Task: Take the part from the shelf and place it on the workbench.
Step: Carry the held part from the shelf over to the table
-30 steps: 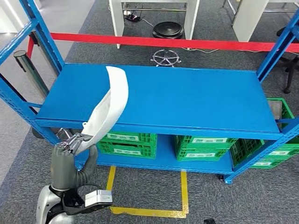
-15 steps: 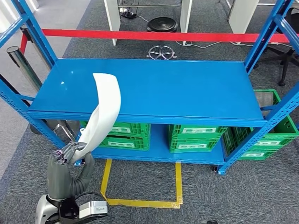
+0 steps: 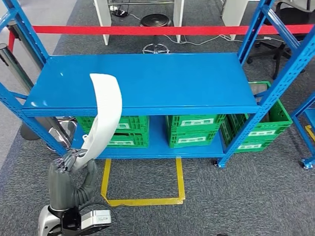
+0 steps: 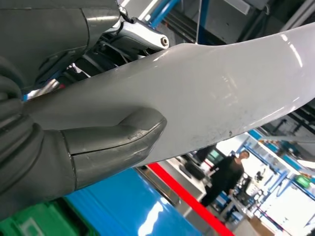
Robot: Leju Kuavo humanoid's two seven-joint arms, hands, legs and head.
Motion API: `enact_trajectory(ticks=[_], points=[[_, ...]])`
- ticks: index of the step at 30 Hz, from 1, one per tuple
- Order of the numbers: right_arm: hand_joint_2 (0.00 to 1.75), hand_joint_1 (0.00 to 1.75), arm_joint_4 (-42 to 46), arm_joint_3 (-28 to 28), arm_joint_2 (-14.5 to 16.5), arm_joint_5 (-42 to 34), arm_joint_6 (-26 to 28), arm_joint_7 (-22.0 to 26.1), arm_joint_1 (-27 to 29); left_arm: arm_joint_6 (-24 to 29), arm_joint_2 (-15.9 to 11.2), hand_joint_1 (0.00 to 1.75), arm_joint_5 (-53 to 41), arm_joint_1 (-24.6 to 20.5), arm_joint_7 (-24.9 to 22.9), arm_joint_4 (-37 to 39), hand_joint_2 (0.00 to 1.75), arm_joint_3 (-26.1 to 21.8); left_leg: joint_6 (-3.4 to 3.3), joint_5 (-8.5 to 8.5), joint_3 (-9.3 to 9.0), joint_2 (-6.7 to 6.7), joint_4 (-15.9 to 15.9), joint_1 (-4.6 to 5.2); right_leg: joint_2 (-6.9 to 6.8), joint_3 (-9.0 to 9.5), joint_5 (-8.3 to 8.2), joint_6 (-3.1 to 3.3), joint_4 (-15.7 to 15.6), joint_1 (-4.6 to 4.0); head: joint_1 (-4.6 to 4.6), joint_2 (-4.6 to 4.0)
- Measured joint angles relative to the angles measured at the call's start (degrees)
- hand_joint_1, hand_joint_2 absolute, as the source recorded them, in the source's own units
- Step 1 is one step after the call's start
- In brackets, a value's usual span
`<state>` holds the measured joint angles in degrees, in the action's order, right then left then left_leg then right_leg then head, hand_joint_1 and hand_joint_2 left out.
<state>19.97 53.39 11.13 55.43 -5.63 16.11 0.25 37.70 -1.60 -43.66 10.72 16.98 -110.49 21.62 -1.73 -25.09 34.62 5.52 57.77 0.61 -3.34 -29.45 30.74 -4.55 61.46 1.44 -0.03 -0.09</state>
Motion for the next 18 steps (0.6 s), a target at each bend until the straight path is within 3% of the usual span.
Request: enact_trajectory(ticks=[1,3,4,5,7,9,10,11,12,13,15,17,18], points=[[1.75,0.00,0.3,0.0,0.1,0.0,-0.3,0.0,-0.1,0.1,0.0,1.75,0.1,0.0,0.0,0.0,1.75,0.0,0.33,0.20,0.45,0.56,0.6,0.08,-0.73,1.51,0.59,0.29,-2.7,-0.11,0.06,0.00],[1.75,0.00,0.8,0.0,0.1,0.1,-0.7,-0.2,0.0,0.3,0.0,1.75,0.3,0.1,-0.1,0.0,1.75,0.0,0.93,0.71,0.77,1.78,1.0,0.05,-0.22,1.52,1.28,1.64,-4.3,-0.42,0.04,0.00],[1.75,0.00,1.1,0.1,0.2,0.2,-0.9,-0.3,0.2,0.4,0.0,1.75,0.4,0.1,-0.3,0.0,1.75,-0.1,1.30,0.60,0.84,1.68,1.2,-0.14,0.32,0.97,0.97,2.30,-4.3,-0.44,0.08,0.00],[1.75,0.00,1.3,0.1,0.2,0.3,-1.1,-0.4,0.4,0.5,0.0,1.75,0.5,0.1,-0.4,0.0,1.75,-0.2,1.70,-0.42,0.95,0.69,1.7,-0.36,0.83,0.51,0.56,2.97,-4.3,-0.44,0.06,0.01],[1.75,0.00,1.7,0.2,0.3,0.5,-1.4,-0.4,0.5,0.6,0.0,1.75,0.9,0.4,-0.6,-0.1,1.75,-0.6,2.43,-5.31,1.66,-2.64,5.5,-0.71,1.88,-0.36,-0.60,4.14,-4.4,-0.34,-0.02,0.01],[1.75,0.00,2.0,0.3,0.3,0.7,-1.6,-0.2,0.2,0.7,0.0,1.75,1.3,0.9,-0.7,-0.1,1.75,-1.2,2.66,-10.67,2.60,-4.62,12.2,-0.76,3.25,-1.56,-1.91,4.62,-4.3,-0.43,-0.09,0.00],[1.75,0.00,2.1,0.3,0.3,0.8,-1.7,-0.1,0.1,0.7,0.0,1.75,1.5,1.0,-0.7,-0.2,1.75,-1.4,2.61,-11.76,2.61,-4.89,14.7,-0.75,4.00,-2.37,-2.56,4.65,-4.1,-0.50,-0.10,0.00],[1.75,0.00,2.3,0.3,0.3,0.8,-1.7,-0.1,0.0,0.7,-0.1,1.75,1.6,1.0,-0.7,-0.2,1.75,-1.6,2.47,-11.61,1.94,-5.00,15.6,-0.75,4.73,-3.22,-3.19,4.63,-4.0,-0.57,-0.10,0.00],[1.75,0.00,2.5,0.3,0.3,0.8,-1.8,0.0,-0.1,0.6,-0.1,1.75,1.7,1.1,-0.7,-0.2,1.75,-1.8,2.21,-10.41,0.40,-5.17,14.4,-0.75,5.44,-4.04,-3.79,4.58,-3.9,-0.63,-0.09,0.00],[1.75,0.00,2.6,0.3,0.3,0.9,-1.8,0.0,-0.1,0.6,-0.1,1.75,1.8,1.1,-0.7,-0.3,1.75,-1.9,1.83,-8.75,-1.93,-5.72,11.2,-0.74,6.17,-4.81,-4.38,4.48,-3.9,-0.67,-0.09,0.00],[1.75,0.00,3.0,0.3,0.4,0.9,-1.9,0.0,-0.1,0.5,-0.1,1.75,1.9,1.2,-0.7,-0.6,1.75,-2.1,0.99,-6.84,-6.88,-8.31,2.9,-0.78,7.54,-6.10,-5.55,4.08,-3.8,-0.73,-0.04,0.00],[1.75,0.00,3.3,0.3,0.6,0.9,-2.0,0.0,-0.1,0.4,-0.1,1.75,1.9,1.3,-0.9,-0.8,1.75,-2.3,0.70,-6.78,-9.14,-10.09,-1.7,-0.71,8.79,-7.01,-6.86,3.28,-4.0,-0.53,-0.05,0.00],[1.75,0.00,3.4,0.3,0.7,0.9,-2.0,0.0,0.1,0.3,-0.1,1.75,1.9,1.3,-1.0,-0.8,1.75,-2.3,0.74,-6.57,-9.24,-9.86,-2.2,-0.61,9.44,-7.30,-7.59,2.82,-4.3,-0.41,-0.05,0.00]])
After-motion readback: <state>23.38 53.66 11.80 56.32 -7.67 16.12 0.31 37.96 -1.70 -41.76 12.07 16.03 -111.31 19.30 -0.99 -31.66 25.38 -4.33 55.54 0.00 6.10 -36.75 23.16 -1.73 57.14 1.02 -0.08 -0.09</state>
